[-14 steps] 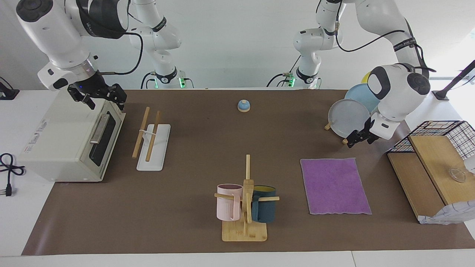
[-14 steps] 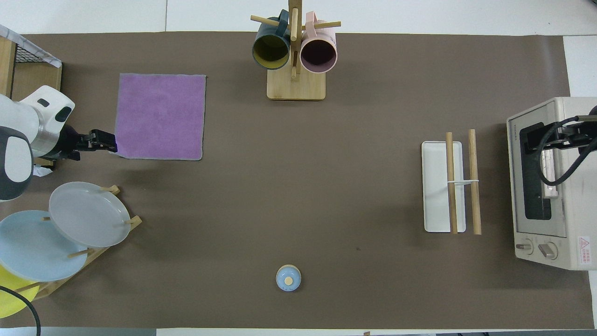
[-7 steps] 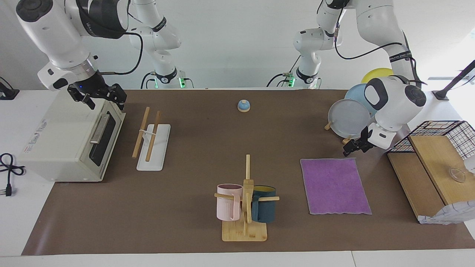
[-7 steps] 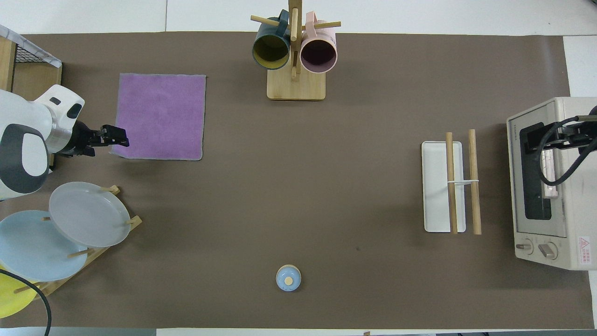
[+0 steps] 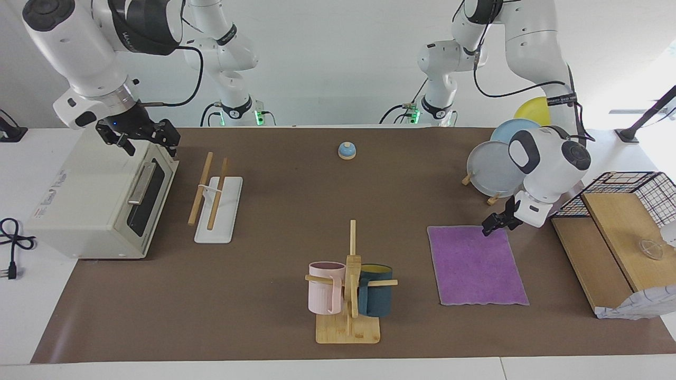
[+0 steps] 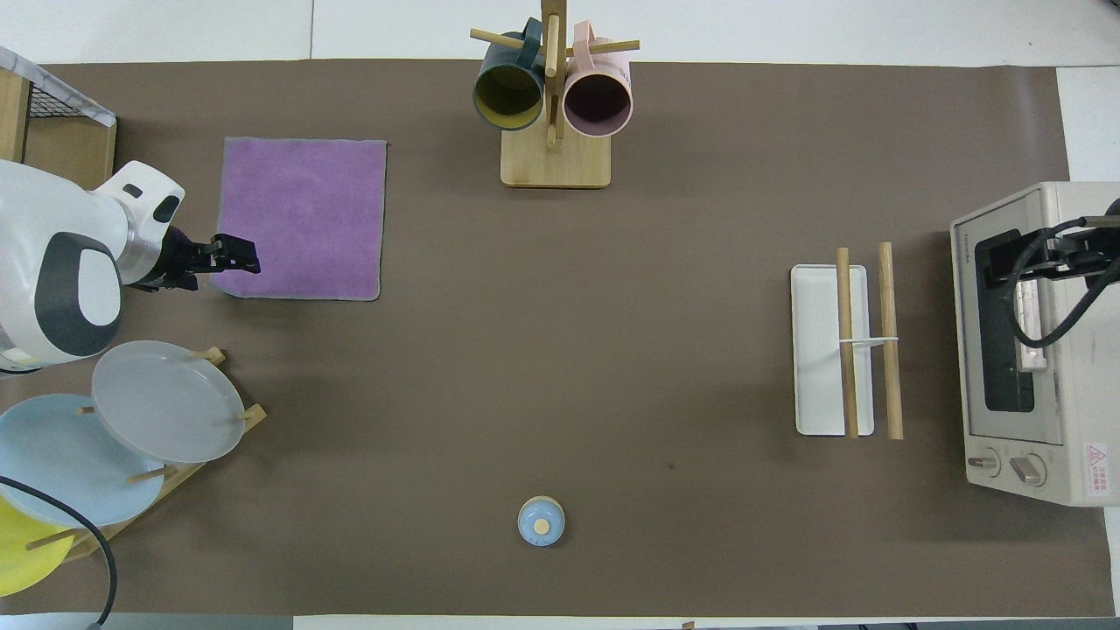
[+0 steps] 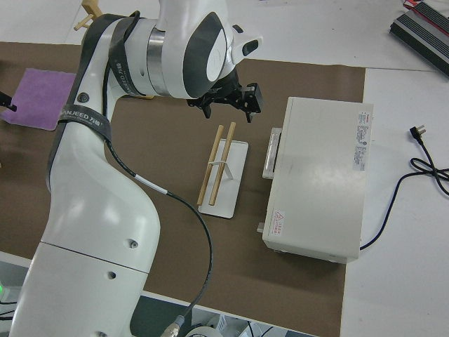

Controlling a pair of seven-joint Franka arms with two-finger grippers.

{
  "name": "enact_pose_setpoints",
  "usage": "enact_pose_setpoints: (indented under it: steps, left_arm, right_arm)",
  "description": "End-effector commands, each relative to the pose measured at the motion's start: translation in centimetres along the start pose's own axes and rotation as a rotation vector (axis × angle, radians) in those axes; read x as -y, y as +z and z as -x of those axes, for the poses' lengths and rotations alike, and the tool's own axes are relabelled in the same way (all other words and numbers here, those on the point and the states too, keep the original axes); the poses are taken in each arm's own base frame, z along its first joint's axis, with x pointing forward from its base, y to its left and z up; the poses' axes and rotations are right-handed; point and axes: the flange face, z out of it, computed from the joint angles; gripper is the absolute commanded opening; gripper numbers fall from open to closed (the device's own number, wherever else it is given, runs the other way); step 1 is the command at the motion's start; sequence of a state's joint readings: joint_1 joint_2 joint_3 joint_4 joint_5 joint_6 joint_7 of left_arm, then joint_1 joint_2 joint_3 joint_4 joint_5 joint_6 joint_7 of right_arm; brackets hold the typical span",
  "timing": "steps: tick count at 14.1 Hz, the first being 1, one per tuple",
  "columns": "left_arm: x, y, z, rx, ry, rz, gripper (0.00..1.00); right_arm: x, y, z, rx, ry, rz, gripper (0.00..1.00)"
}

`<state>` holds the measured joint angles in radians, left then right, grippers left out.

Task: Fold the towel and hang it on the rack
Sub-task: 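Reach the left gripper to the purple towel's edge nearest the robot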

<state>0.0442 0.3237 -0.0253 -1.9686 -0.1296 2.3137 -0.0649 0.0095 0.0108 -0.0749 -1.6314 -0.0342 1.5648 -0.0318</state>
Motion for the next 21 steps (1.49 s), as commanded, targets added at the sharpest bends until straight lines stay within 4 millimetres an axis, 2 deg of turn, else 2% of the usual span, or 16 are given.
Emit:
enact_pose_setpoints:
  steps: [1, 8, 10, 12, 16, 18, 19, 21]
  left_arm:
    - [0.2, 0.4, -0.5, -0.014, -0.009, 0.009, 1.0]
    - [0.9, 0.4, -0.4, 0.002, -0.019, 0.008, 0.91]
    - [1.8, 0.2, -0.6, 0.003, -0.032, 0.008, 0.82]
    - [1.8, 0.2, -0.6, 0.002, -0.032, 0.008, 0.74]
    - [1.9, 0.2, -0.6, 0.002, -0.032, 0.008, 0.33]
    - [1.9, 0.2, -0.6, 0.003, -0.031, 0.008, 0.21]
    - [1.8, 0.2, -0.5, 0.005, -0.028, 0.008, 0.0]
    - [1.8, 0.2, -0.6, 0.003, -0.022, 0.008, 0.0]
  right_arm:
    - [-0.3, -0.1, 0.5, -0.008, -0.015, -0.005, 1.0]
    - [-0.3, -0.1, 0.5, -0.008, -0.015, -0.005, 1.0]
    - [-0.3, -0.1, 0.5, -0.008, -0.017, -0.005, 1.0]
    - [-0.3, -0.1, 0.5, -0.008, -0.015, -0.005, 1.0]
    - [-0.3, -0.1, 0.5, -0.008, -0.017, -0.005, 1.0]
    - [-0.3, -0.1, 0.5, -0.008, -0.015, -0.005, 1.0]
    - [-0.3, -0.1, 0.5, -0.008, -0.015, -0.005, 1.0]
    - [-0.3, -0.1, 0.5, -0.008, -0.015, -0.005, 1.0]
